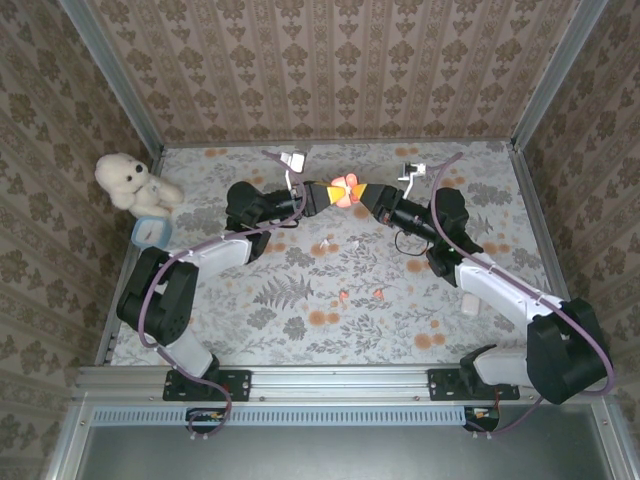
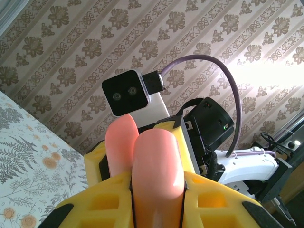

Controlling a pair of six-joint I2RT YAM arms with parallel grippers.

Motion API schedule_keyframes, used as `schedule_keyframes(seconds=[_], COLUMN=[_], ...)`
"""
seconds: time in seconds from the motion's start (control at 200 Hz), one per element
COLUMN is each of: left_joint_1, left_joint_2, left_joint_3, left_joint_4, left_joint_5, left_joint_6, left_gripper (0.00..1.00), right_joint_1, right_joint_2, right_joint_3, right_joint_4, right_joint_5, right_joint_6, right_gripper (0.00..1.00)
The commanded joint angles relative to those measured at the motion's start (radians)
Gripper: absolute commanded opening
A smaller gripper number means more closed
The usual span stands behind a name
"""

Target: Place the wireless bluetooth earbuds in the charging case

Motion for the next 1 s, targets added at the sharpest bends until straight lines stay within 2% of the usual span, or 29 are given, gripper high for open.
schedule_keyframes(seconds=[0.0, 0.26, 0.43, 0.64, 0.815, 0.995], left_joint_1=[-0.008, -0.006, -0.005, -0.003, -0.002, -0.003], left_joint_2=[0.009, 0.009, 0.007, 0.007, 0.003, 0.005], left_joint_3=[0.029, 0.03, 0.031, 0.036, 0.038, 0.044], left_joint_4=[0.052, 0.046, 0.039, 0.027, 0.017, 0.012], left_joint_5=[-0.005, -0.024, -0.036, -0.042, -0.045, -0.048], left_joint_6=[-0.001, 0.005, 0.011, 0.016, 0.022, 0.023], left_gripper=[0.0, 0.0, 0.0, 0.0, 0.0, 0.0], right_joint_1=[0.009, 0.015, 0.015, 0.015, 0.014, 0.013], right_joint_2=[0.012, 0.008, -0.021, -0.045, -0.049, -0.048], right_joint_3=[0.034, 0.015, -0.019, -0.043, -0.051, -0.049], right_joint_4=[0.057, 0.067, 0.055, 0.043, 0.041, 0.041], right_joint_5=[-0.028, -0.036, -0.027, -0.022, -0.024, -0.024], right_joint_6=[0.008, 0.009, -0.001, -0.01, -0.013, -0.012], right_gripper=[0.33, 0.31, 0.25, 0.28, 0.39, 0.33])
